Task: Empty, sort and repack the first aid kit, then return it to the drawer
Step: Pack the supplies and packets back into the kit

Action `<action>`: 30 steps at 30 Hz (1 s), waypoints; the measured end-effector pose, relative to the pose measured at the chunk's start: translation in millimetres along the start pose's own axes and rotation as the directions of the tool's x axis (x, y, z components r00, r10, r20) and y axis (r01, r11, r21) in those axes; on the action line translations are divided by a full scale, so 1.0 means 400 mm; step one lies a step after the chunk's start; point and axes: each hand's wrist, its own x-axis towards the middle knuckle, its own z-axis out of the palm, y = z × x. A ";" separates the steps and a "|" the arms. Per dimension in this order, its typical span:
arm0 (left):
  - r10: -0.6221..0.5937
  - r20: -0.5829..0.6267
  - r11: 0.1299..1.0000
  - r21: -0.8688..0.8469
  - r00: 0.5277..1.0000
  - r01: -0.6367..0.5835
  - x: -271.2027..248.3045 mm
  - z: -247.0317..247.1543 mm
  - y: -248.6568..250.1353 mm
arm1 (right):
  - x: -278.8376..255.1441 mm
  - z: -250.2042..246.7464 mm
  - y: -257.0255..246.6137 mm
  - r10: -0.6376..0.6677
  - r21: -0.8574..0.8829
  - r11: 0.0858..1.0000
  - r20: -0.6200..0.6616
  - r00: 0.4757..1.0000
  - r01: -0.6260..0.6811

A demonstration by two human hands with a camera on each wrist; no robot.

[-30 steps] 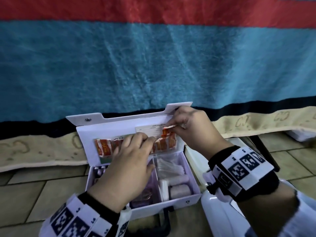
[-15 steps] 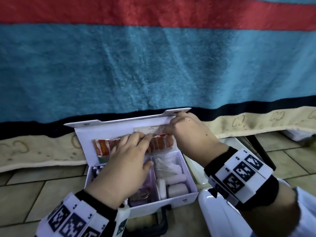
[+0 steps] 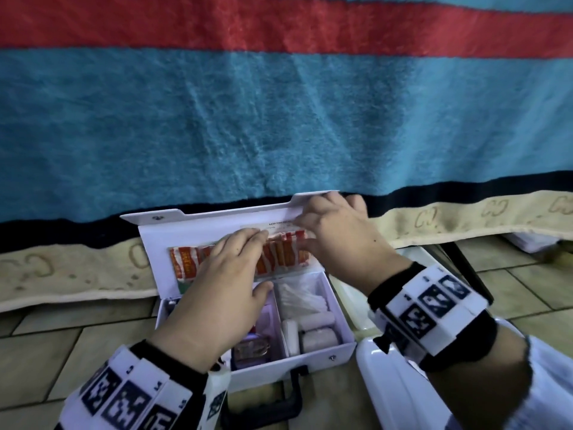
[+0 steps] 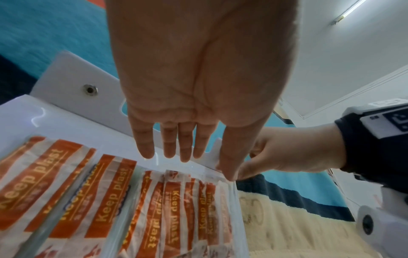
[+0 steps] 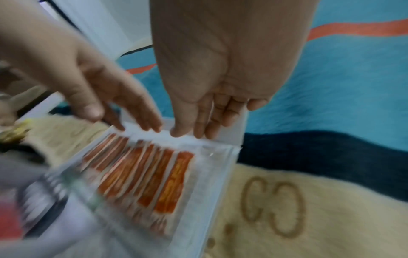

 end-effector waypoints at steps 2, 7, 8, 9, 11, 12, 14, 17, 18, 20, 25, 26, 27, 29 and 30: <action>0.008 0.014 1.000 -0.003 1.000 -0.008 0.001 -0.001 0.009 | -0.038 -0.046 0.052 0.052 0.200 0.978 0.006 0.999 -0.052; -0.042 0.013 0.998 -0.044 0.999 0.042 0.011 0.003 0.025 | -0.214 -0.087 0.227 0.358 0.259 0.894 0.079 0.931 -0.366; -0.050 0.005 0.998 -0.034 0.999 0.050 0.012 0.006 0.030 | -0.260 -0.074 0.259 0.414 0.154 0.883 0.192 0.890 -0.443; -0.046 0.001 0.999 -0.015 0.999 0.046 0.012 0.010 0.038 | -0.305 -0.055 0.282 0.463 0.050 0.864 0.313 0.829 -0.501; -0.019 0.008 1.000 0.007 1.000 0.019 0.009 0.023 0.067 | -0.390 -0.011 0.302 0.494 -0.090 0.843 0.518 0.699 -0.530; -0.003 0.022 1.000 0.002 1.000 0.003 0.006 0.032 0.086 | -0.425 0.013 0.305 0.480 -0.118 0.849 0.581 0.658 -0.515; 0.044 0.054 0.999 -0.016 0.998 -0.043 0.004 0.052 0.124 | -0.473 0.044 0.301 0.463 -0.106 0.845 0.635 0.618 -0.524; 0.119 0.110 0.993 -0.008 0.987 -0.118 0.019 0.073 0.185 | -0.502 0.056 0.300 0.455 -0.009 0.809 0.644 0.616 -0.588; 0.147 0.142 0.989 0.003 0.979 -0.149 0.026 0.078 0.209 | -0.503 0.059 0.303 0.444 -0.009 0.817 0.646 0.621 -0.576; 0.225 0.239 0.971 0.026 0.945 -0.238 0.040 0.091 0.267 | -0.503 0.068 0.305 0.444 -0.027 0.827 0.645 0.623 -0.562; 0.371 0.545 0.877 0.059 0.752 -0.476 0.067 0.182 0.395 | -0.486 0.066 0.305 0.429 -0.091 0.856 0.673 0.602 -0.509; 0.370 0.585 0.867 0.061 0.721 -0.495 0.072 0.203 0.410 | -0.483 0.061 0.304 0.427 -0.102 0.858 0.688 0.587 -0.504; 0.368 0.616 0.857 0.066 0.697 -0.511 0.076 0.222 0.425 | -0.479 0.060 0.305 0.427 -0.115 0.854 0.713 0.556 -0.508; 0.358 0.670 0.837 0.079 0.650 -0.541 0.083 0.259 0.447 | -0.473 0.063 0.312 0.429 -0.134 0.848 0.742 0.515 -0.513; 0.339 0.702 0.827 0.094 0.626 -0.554 0.086 0.279 0.454 | -0.472 0.068 0.318 0.426 -0.138 0.847 0.752 0.502 -0.513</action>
